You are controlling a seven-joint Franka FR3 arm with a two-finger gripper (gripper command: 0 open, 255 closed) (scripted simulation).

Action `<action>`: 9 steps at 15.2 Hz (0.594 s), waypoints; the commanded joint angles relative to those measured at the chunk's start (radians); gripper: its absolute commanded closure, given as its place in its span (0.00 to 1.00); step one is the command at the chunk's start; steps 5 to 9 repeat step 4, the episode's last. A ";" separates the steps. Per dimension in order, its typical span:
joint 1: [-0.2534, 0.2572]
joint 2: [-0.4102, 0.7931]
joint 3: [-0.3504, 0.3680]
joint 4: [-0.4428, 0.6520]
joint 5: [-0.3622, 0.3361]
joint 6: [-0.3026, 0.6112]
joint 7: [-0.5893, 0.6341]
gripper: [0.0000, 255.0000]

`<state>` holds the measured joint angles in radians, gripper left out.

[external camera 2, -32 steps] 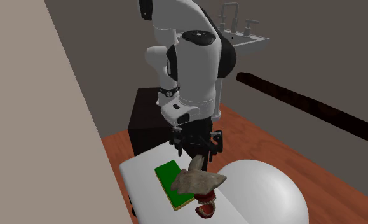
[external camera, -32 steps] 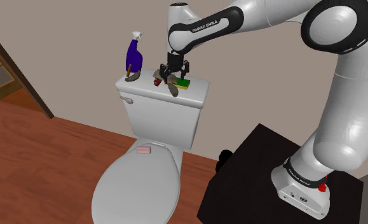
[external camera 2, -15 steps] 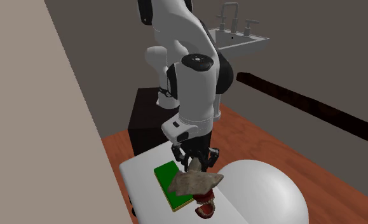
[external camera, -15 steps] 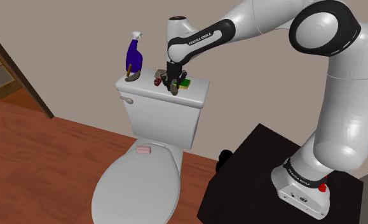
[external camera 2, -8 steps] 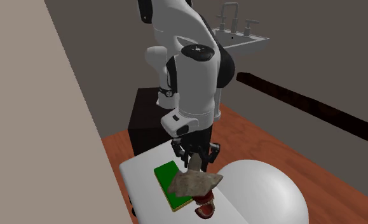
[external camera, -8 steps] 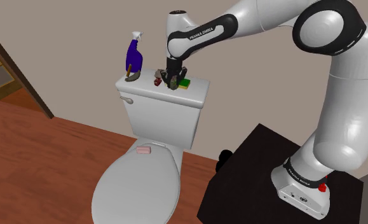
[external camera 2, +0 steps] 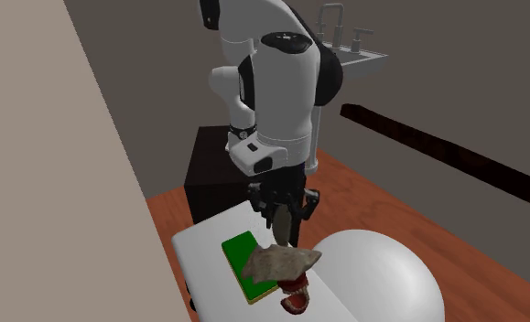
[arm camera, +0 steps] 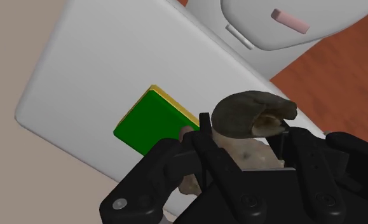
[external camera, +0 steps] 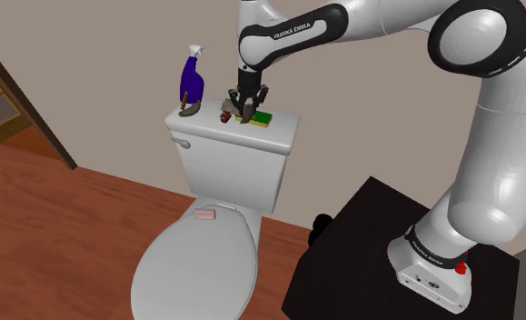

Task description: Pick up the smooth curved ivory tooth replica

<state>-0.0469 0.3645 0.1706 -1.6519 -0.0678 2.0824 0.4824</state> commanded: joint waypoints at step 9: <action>0.001 -0.008 0.001 0.032 0.002 -0.041 -0.001 1.00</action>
